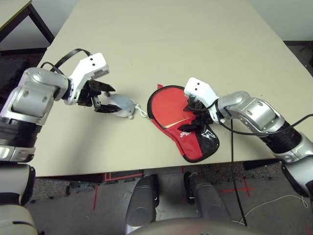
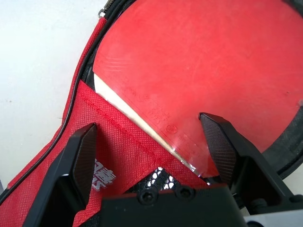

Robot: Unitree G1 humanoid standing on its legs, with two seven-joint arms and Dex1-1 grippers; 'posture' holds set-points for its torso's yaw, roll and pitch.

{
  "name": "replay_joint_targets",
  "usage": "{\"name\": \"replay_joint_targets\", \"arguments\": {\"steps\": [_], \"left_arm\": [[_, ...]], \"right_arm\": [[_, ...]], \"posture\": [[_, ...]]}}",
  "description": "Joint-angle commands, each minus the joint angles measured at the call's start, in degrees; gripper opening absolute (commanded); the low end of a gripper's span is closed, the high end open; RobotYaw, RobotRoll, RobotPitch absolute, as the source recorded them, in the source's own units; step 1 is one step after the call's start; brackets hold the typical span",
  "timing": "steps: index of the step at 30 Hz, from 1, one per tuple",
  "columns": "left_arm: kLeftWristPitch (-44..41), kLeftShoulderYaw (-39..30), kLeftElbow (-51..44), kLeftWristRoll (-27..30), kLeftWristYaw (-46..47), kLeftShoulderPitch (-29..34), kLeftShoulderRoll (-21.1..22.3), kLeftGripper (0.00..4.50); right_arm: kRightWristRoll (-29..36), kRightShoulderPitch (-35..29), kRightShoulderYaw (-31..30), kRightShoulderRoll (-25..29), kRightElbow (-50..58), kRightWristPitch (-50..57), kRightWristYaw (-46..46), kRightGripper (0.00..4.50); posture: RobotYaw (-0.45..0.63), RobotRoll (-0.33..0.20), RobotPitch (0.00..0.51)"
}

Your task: Store the ping-pong paddle in its case and zip it.

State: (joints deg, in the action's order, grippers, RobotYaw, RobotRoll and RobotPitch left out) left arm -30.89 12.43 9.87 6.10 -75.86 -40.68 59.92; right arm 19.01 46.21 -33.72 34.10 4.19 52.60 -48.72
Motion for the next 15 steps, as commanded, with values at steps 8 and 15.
{"name": "replay_joint_targets", "arguments": {"steps": [8,15], "left_arm": [[6.44,5.92,5.30,-7.17,-0.84,2.49,-3.95,4.50],[9.07,5.95,8.94,-9.72,0.56,0.93,-8.22,3.90]], "right_arm": [[-3.35,-1.34,1.36,-1.89,-2.44,1.45,-1.30,4.47],[-4.39,-1.12,2.36,-3.08,-2.99,1.62,-1.73,4.50]], "posture": [[0.06,0.000,0.156],[0.05,0.000,0.157]]}}
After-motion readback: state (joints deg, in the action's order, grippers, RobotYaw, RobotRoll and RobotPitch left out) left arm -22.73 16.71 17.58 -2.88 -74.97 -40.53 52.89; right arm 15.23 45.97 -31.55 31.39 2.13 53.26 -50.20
